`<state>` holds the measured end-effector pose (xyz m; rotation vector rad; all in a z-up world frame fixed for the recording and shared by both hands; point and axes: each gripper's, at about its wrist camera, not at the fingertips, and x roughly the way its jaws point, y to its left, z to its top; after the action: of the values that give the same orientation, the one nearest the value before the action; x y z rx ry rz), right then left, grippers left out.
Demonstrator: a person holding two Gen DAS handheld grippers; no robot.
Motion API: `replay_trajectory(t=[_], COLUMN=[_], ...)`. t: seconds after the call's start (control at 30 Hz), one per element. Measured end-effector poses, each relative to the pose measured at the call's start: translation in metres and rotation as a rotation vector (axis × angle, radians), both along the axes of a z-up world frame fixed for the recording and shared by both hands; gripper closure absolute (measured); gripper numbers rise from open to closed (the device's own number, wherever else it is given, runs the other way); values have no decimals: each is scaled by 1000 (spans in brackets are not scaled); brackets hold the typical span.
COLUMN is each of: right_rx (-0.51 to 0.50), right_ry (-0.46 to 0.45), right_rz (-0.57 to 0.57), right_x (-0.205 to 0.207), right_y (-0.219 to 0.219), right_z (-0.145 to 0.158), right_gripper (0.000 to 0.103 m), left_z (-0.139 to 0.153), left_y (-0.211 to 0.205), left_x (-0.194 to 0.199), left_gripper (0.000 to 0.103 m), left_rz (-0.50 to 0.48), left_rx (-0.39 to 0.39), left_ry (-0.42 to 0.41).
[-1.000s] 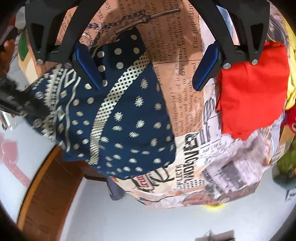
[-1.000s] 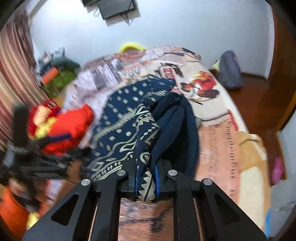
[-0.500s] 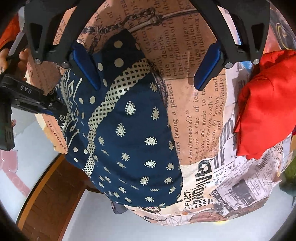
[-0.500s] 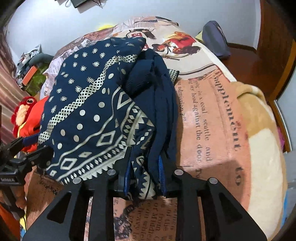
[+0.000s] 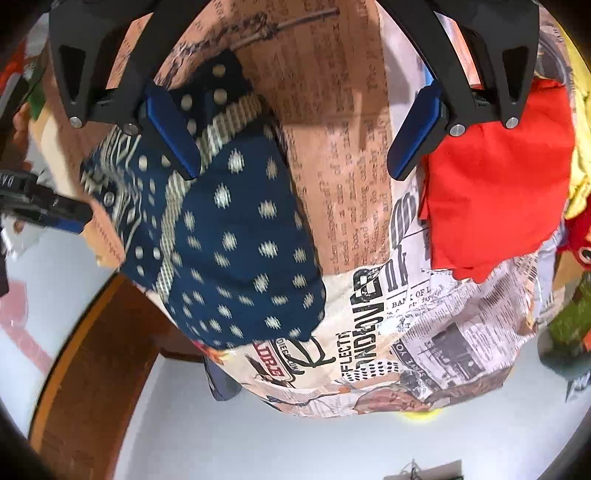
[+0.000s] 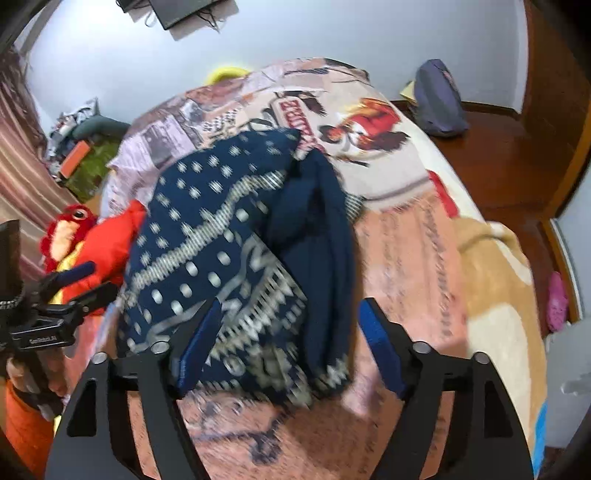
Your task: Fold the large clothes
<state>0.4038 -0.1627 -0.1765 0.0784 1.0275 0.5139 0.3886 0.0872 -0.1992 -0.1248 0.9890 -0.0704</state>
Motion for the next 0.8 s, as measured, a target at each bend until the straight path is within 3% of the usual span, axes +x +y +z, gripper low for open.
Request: replay_trajectory(t=[0.23,0.37,0.63,0.8], right_rx=[37,150,258,269], right_ry=[102,188,249,254], right_rz=[-7,17,81,81], right_x=[44,65,76,73], right_y=[13,6,4,5], right_z=[-37,-59,-73,-71], right_gripper=[25,23,16,18], left_z=[-20,-35,-62,-63], left_y=[7,10,8,-4], left_x=[39,58,85,86], left_gripper=[1,1,1,2], left_rz=[-15,-19,-17,-38], left_rx=[-200,-303,-442,-446], left_ry=[82,121,182,174])
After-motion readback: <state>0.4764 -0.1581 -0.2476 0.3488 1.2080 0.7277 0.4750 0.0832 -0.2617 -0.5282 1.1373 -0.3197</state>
